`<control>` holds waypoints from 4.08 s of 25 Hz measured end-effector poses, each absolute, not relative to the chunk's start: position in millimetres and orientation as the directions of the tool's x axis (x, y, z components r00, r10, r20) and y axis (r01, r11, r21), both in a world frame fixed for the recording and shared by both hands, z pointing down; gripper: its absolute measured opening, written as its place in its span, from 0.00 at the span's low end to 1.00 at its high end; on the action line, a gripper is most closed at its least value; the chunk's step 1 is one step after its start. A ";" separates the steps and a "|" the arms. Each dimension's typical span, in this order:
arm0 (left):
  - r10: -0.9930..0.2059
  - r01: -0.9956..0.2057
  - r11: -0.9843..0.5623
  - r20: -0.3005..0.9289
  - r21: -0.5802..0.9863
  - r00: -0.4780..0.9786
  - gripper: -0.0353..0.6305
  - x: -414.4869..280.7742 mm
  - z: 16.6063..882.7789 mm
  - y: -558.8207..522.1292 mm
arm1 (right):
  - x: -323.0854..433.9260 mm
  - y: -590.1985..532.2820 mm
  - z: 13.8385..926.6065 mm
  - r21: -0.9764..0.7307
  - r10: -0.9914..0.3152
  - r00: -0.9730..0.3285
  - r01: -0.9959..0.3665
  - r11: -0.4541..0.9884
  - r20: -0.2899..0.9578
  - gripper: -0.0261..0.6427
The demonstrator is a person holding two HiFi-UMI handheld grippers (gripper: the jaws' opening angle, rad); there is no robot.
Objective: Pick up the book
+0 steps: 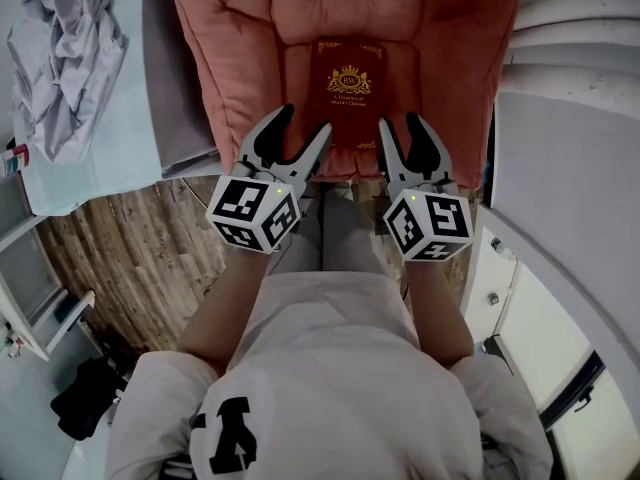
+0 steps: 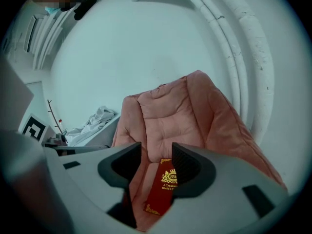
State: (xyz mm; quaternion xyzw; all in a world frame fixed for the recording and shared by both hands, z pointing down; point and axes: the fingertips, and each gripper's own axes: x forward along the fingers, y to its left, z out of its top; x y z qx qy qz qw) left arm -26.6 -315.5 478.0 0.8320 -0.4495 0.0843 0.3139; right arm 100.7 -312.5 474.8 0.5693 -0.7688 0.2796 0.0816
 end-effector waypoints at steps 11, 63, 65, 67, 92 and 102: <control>-0.651 -0.812 -0.335 0.505 0.478 0.566 0.44 -28.7 551.0 -324.0 | 108.7 -319.9 550.5 -0.344 -0.784 -0.332 -0.925 0.162 0.524 0.35; -0.402 -0.862 -0.221 0.762 0.457 0.507 0.48 -13.8 762.8 -327.8 | 103.8 -321.7 767.9 -0.508 -0.563 -0.426 -0.861 0.011 0.708 0.45; -0.402 -0.862 -0.218 0.763 0.457 0.506 0.48 -13.0 764.6 -327.7 | 103.5 -321.7 769.7 -0.515 -0.562 -0.433 -0.857 0.015 0.705 0.45; -0.400 -0.863 -0.216 0.765 0.456 0.504 0.48 -12.9 767.0 -327.8 | 102.6 -322.0 771.9 -0.518 -0.559 -0.438 -0.855 0.019 0.704 0.44; -0.466 -0.876 -0.195 0.745 0.441 0.478 0.48 -15.4 713.4 -317.0 | 99.3 -313.1 716.4 -0.471 -0.582 -0.404 -0.881 0.041 0.706 0.43; -0.517 -0.863 -0.229 0.695 0.450 0.500 0.48 -17.8 661.5 -322.5 | 97.1 -317.5 662.5 -0.450 -0.621 -0.383 -0.891 0.054 0.684 0.43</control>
